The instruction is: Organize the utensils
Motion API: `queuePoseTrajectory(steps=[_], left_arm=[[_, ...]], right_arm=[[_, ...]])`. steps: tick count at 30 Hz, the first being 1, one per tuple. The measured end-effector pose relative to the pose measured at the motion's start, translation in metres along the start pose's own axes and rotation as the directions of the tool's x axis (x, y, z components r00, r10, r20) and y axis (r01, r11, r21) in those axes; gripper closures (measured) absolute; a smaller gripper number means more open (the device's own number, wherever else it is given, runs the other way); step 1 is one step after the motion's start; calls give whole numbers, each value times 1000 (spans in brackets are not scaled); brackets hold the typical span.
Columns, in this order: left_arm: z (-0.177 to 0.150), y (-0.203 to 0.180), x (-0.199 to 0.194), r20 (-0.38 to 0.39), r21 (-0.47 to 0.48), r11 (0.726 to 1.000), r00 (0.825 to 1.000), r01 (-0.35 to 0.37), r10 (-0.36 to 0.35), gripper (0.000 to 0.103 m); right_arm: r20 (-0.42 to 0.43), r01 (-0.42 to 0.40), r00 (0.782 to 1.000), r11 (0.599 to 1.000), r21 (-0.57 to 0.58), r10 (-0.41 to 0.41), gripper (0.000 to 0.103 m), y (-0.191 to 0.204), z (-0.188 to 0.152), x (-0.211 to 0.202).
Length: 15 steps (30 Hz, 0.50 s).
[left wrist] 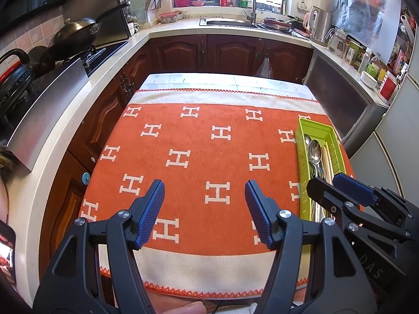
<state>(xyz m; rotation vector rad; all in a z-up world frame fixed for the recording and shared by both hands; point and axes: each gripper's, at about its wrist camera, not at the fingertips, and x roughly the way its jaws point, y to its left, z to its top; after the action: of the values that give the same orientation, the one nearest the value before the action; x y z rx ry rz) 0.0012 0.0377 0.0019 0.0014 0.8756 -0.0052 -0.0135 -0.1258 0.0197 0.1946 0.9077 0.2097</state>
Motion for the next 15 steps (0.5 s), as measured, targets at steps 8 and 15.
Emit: queuePoseTrajectory(steps=[8, 15], left_arm=[[0, 0, 0, 0, 0, 1000, 1000, 2, -2, 42], [0, 0, -1, 0, 0, 1000, 1000, 1, -1, 42]], right_arm=[[-2, 1, 1000, 1000, 0, -1, 57, 1, -3, 0], [-4, 1, 1000, 1000, 1, -1, 57, 1, -2, 0]])
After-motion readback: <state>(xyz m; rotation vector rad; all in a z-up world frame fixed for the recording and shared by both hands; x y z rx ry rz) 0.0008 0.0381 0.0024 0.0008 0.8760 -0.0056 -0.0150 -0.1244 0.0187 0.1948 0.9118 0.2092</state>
